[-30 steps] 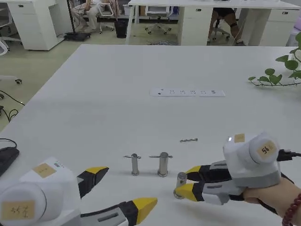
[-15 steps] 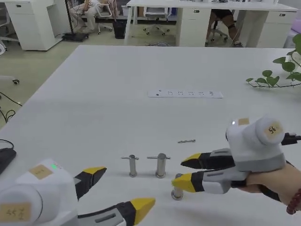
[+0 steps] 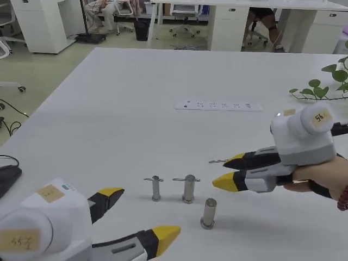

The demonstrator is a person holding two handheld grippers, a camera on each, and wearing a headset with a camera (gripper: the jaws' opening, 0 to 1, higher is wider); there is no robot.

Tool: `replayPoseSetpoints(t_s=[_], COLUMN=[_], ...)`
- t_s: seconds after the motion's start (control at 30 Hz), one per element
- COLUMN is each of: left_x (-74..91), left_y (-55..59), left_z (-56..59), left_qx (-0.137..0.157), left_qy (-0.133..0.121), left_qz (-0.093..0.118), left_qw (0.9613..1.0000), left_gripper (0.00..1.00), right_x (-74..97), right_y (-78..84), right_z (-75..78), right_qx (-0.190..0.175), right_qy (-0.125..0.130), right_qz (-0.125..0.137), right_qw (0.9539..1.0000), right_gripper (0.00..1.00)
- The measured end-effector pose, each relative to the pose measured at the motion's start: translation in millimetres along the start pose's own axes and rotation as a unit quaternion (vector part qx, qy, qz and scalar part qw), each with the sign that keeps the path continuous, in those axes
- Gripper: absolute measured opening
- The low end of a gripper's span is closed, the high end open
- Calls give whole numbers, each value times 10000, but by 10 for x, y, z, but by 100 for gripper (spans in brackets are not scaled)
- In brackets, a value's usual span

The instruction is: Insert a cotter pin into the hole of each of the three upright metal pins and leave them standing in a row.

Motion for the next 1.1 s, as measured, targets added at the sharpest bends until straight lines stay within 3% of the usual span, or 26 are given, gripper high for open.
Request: replayPoseSetpoints(t_s=[0.2, 0.6, 0.8, 1.1], left_x=[-16, -71, -83, -82], left_y=[21, 20, 13, 33], left_z=[-6, -6, -5, -32], left_qx=[29, -154, -158, -152], left_qy=[-10, -20, 12, 21], left_qz=[-24, -76, -37, -79], left_qw=[10000, 9999, 9999, 9999], left_gripper=[73, 75, 79, 83], right_x=[-76, -254, -353, -531], right_y=[-22, -9, -1, -7], right_z=[203, 561, 721, 889], right_qx=[102, 564, 813, 1260], right_qy=[188, 283, 357, 194], right_qz=[-166, -829, -1207, -1682], right_qw=[9996, 9946, 9887, 9775], right_gripper=[35, 32, 30, 23])
Point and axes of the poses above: the centre of the closed fingertips' face, and the gripper's own axes: x roughly backward along the fingers, z roughly to its right, y roughly out of its underside, the point moved 9 cm from there along x, roughly backward along the fingers, and after that the axes turned 2 degrees about y, right-handed, at the moved point
